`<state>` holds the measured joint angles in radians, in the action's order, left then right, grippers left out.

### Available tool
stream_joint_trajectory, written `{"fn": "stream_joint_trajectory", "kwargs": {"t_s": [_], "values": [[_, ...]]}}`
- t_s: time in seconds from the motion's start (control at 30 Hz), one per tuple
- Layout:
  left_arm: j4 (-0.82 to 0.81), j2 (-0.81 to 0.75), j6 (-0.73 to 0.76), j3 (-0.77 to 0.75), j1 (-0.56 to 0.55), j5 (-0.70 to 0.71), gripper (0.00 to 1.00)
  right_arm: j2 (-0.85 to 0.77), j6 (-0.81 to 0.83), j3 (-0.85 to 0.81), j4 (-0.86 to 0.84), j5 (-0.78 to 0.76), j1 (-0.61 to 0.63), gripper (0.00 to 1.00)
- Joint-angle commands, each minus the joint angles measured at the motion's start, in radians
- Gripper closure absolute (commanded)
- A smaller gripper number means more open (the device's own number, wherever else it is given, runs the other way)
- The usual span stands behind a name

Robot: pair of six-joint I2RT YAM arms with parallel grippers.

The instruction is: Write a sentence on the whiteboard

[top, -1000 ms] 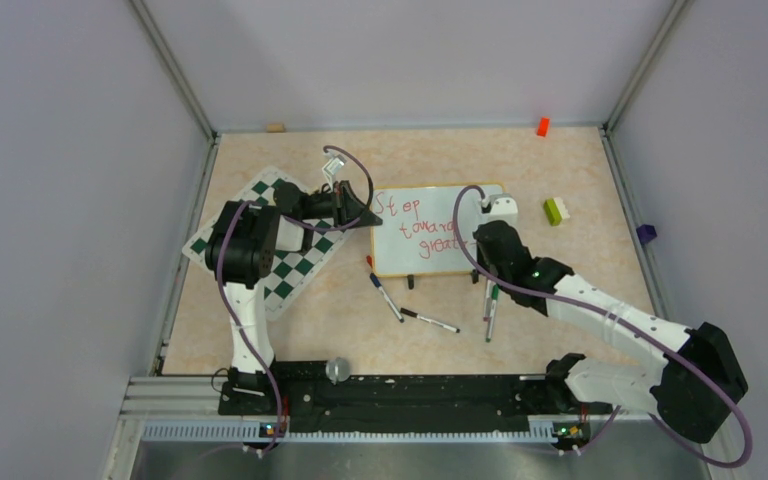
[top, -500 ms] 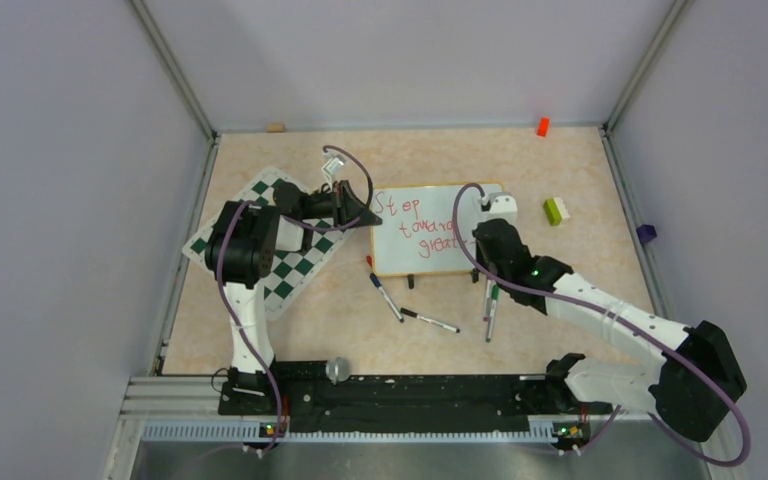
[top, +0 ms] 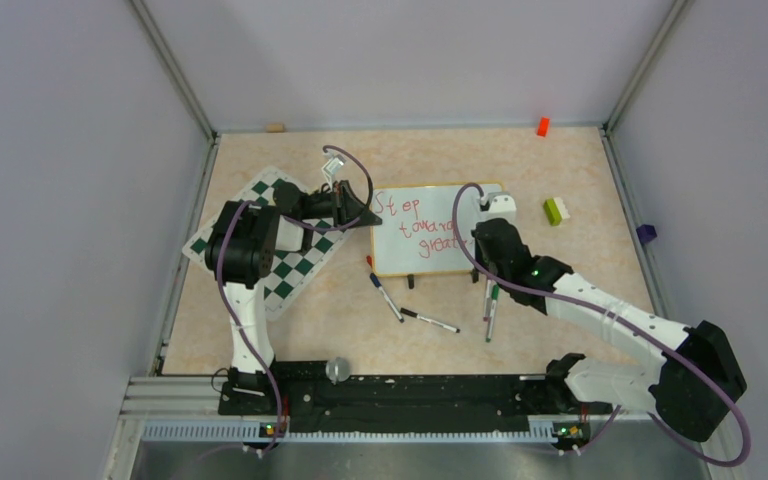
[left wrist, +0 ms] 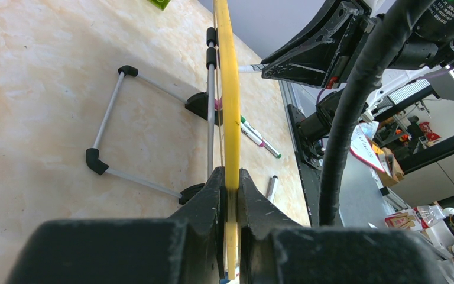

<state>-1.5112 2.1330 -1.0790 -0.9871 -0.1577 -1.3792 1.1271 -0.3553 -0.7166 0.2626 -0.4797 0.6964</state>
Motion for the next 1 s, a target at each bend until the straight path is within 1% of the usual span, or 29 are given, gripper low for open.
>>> {"fn": "stream_joint_trajectory", "kwargs": {"t_s": [0.0, 0.43, 0.73, 0.97], "values": [[-0.109, -0.024, -0.013, -0.005, 0.003, 0.011, 1.0, 0.003, 0.013, -0.039, -0.055, 0.033, -0.015, 1.0], [-0.109, -0.024, -0.013, -0.005, 0.003, 0.012, 1.0, -0.006, -0.017, 0.001, -0.003, 0.069, -0.015, 1.0], [-0.109, -0.023, -0.013, -0.004, 0.003, 0.012, 1.0, -0.021, -0.02, -0.001, 0.049, 0.045, -0.015, 1.0], [-0.109, -0.024, -0.013, -0.005, 0.003, 0.011, 1.0, -0.034, -0.029, -0.013, 0.055, -0.008, -0.015, 1.0]]}}
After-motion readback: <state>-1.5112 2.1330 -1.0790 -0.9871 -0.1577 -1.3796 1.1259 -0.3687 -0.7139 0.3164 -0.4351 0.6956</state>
